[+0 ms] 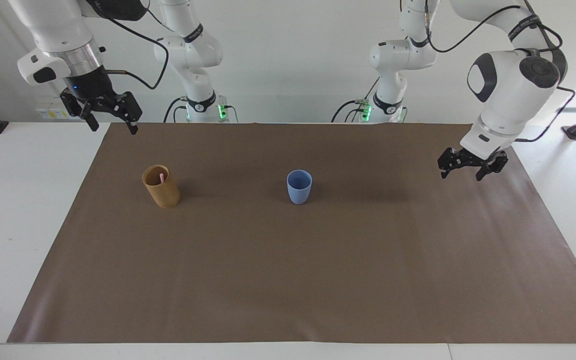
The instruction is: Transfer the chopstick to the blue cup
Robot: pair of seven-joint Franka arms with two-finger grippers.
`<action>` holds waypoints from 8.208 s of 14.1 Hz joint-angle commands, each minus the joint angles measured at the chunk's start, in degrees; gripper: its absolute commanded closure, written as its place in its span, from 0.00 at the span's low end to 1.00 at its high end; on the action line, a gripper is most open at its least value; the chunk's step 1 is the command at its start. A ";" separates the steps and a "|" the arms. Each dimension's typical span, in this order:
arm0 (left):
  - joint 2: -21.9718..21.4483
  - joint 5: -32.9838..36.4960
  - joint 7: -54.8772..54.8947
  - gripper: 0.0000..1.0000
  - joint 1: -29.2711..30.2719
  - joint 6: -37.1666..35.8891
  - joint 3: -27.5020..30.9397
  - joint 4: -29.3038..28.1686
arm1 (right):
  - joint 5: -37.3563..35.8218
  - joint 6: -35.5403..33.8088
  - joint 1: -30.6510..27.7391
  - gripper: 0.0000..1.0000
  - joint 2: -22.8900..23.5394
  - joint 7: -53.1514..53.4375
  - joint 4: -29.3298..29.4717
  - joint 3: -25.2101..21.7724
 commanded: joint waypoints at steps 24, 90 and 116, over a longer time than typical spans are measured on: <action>-1.97 -4.63 1.17 0.00 0.89 -10.04 0.85 5.95 | -10.96 7.67 5.10 1.00 4.82 -1.94 -12.99 1.13; -2.94 -4.72 0.73 0.00 1.33 -10.22 0.94 5.77 | 6.53 11.56 5.03 0.00 -11.18 17.07 -15.73 3.68; -3.03 -4.72 0.73 0.00 1.33 -10.22 0.94 5.77 | 5.22 -6.13 -4.93 0.00 -3.88 2.37 -0.33 2.89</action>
